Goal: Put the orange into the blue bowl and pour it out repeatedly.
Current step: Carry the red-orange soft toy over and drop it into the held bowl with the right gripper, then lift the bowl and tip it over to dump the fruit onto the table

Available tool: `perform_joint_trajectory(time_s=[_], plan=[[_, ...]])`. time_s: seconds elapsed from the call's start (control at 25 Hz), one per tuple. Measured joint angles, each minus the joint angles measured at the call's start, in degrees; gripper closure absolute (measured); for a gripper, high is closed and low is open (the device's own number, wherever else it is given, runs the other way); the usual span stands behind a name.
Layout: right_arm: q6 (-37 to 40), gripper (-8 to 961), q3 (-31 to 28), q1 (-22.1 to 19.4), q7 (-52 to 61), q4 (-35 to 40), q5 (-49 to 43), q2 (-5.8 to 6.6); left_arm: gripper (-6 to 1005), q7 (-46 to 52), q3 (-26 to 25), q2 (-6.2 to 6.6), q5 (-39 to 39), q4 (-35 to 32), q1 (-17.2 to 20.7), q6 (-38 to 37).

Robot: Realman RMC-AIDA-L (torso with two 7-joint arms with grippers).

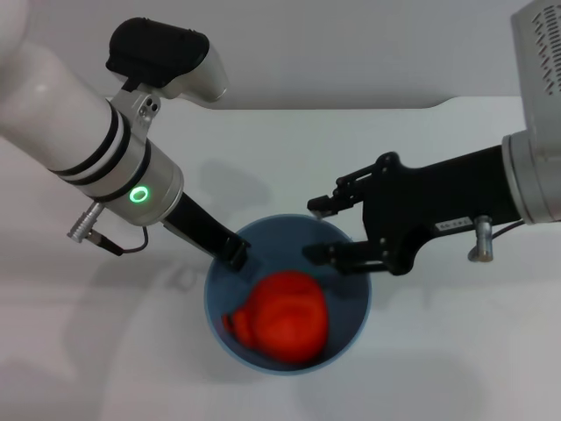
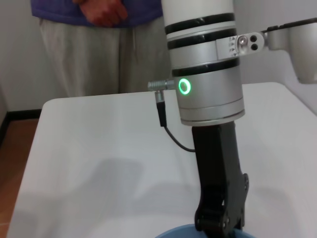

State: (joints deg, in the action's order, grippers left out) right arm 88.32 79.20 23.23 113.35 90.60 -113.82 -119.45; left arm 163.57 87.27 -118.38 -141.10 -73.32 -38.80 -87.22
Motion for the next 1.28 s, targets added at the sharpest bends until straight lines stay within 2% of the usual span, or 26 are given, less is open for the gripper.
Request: perform_joint_trajectory(time_s=[0.16,0.28,0.36,0.4,0.44,0.64,0.76,0.96,1.04,1.12,1.16,1.2,1.24,1.28], plan=[[-0.1,510,-3.0,-0.9,0.3,1.4,0.4,-0.01,1001,0.0,0.3,0.01,-0.1,0.2,-0.1,1.1],[-0.8,498,-8.4,-1.7,3.1,2.2,0.4,-0.01,1001,-0.4,0.6,0.06,-0.9,0.4,0.1,4.3],[-0.6,499,-12.7,-2.1,5.4,1.9,0.2,0.13,1001,-0.7,0.6,0.1,-1.5,0.2,0.7,8.6],[-0.4,499,-17.9,-3.1,6.6,1.2,0.1,0.17,1001,-1.5,0.6,0.15,-1.5,0.1,1.3,12.9],[-0.4,499,-17.9,-3.1,6.6,1.2,0.1,0.17,1001,-1.5,0.6,0.15,-1.5,0.1,1.3,12.9],[0.7,498,-28.5,-5.7,7.6,-1.9,-1.3,0.17,1001,-3.1,3.0,0.24,-2.8,-0.2,1.7,21.6],[3.8,499,-33.0,-5.9,9.3,-4.4,-5.1,0.38,1001,-3.1,6.4,0.28,-7.1,-2.2,2.7,28.1],[6.8,501,-35.4,-5.9,14.2,-7.2,-12.2,0.54,1001,-3.1,16.6,0.13,-18.4,-8.9,7.9,42.1],[8.5,502,-35.9,-5.8,15.0,-8.2,-14.2,0.59,1001,-3.8,21.7,0.09,-23.6,-12.6,12.5,52.3],[9.3,503,-36.3,-5.8,15.1,-8.5,-14.3,0.64,1001,-7.2,24.1,0.17,-24.4,-13.5,15.6,60.5],[9.3,504,-36.3,-5.8,15.1,-8.5,-14.3,0.64,1001,-7.2,24.1,0.17,-24.4,-13.5,15.6,60.5],[9.7,504,-36.5,-5.8,15.1,-8.6,-14.4,0.66,1001,-10.4,25.2,0.19,-24.5,-13.3,17.4,65.6],[10.6,504,-36.8,-5.9,15.3,-8.6,-14.7,0.67,1001,-18.2,27.5,0.01,-24.5,-12.0,20.8,75.0],[10.6,504,-36.8,-5.9,15.3,-8.6,-14.7,0.67,1001,-18.2,27.5,0.01,-24.5,-12.0,20.8,75.0]])
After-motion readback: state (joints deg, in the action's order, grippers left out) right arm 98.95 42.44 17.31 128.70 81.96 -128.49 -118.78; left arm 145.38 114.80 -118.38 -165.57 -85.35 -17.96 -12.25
